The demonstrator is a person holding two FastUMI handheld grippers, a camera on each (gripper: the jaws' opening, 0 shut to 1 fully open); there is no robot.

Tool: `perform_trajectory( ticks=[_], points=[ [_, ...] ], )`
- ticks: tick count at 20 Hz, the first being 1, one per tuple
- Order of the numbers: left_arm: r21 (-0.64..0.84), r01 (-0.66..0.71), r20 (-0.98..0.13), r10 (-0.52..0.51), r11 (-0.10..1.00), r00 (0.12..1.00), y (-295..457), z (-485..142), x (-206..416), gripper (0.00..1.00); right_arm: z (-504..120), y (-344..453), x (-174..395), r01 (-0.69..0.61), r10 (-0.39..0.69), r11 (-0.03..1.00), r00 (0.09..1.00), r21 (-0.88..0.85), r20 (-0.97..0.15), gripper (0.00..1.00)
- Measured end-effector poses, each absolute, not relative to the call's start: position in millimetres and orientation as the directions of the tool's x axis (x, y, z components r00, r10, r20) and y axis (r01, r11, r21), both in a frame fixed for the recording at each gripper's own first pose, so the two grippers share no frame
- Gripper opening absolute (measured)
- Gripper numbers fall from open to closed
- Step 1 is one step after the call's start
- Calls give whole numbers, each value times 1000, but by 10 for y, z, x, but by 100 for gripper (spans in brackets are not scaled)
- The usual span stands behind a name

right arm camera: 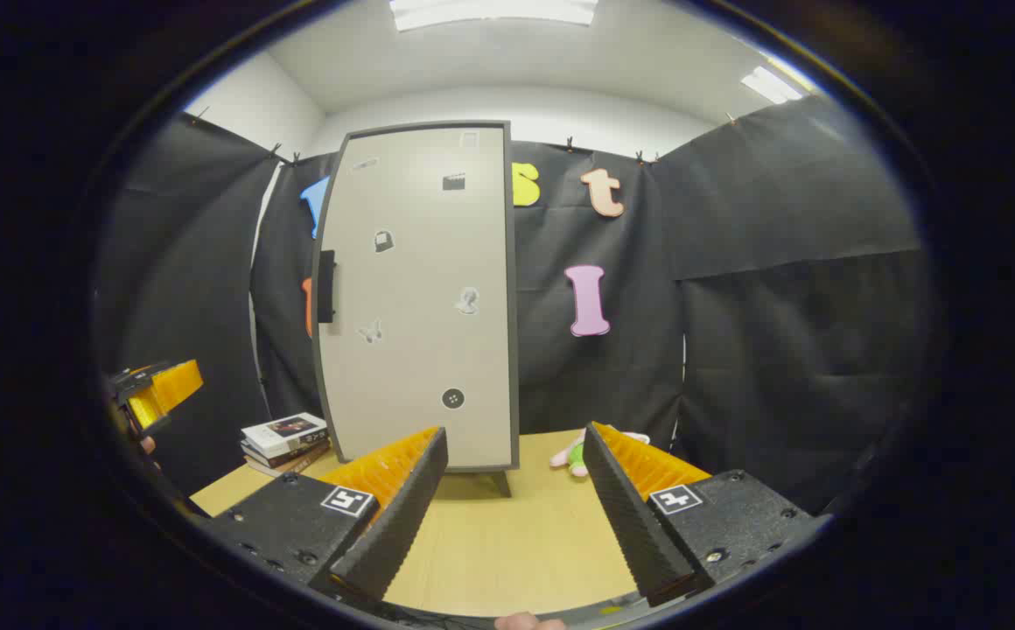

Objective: Open the cabinet door with the right hand, grasp the bottle in the cabinet with the left hand and place it on the coaster, then close the cabinet door with the right hand.

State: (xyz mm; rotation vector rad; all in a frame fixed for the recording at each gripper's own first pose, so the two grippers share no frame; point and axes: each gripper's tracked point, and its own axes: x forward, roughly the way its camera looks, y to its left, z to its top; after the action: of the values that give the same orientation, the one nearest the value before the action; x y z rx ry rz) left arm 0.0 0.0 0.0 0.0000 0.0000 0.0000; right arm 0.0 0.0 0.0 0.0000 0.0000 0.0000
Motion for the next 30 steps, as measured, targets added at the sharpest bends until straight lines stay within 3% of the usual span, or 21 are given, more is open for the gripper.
perform_trajectory(
  ticks=[1,30],
  points=[
    [1,2,-5,-2,1000,1000,9,-5,-5,95,-11,10,-10,0,0,1000,1000,-1,-3,100],
    [15,22,-7,-22,1000,1000,-92,-19,52,95,-87,33,131,-22,22,1000,1000,16,-18,100]
  ],
)
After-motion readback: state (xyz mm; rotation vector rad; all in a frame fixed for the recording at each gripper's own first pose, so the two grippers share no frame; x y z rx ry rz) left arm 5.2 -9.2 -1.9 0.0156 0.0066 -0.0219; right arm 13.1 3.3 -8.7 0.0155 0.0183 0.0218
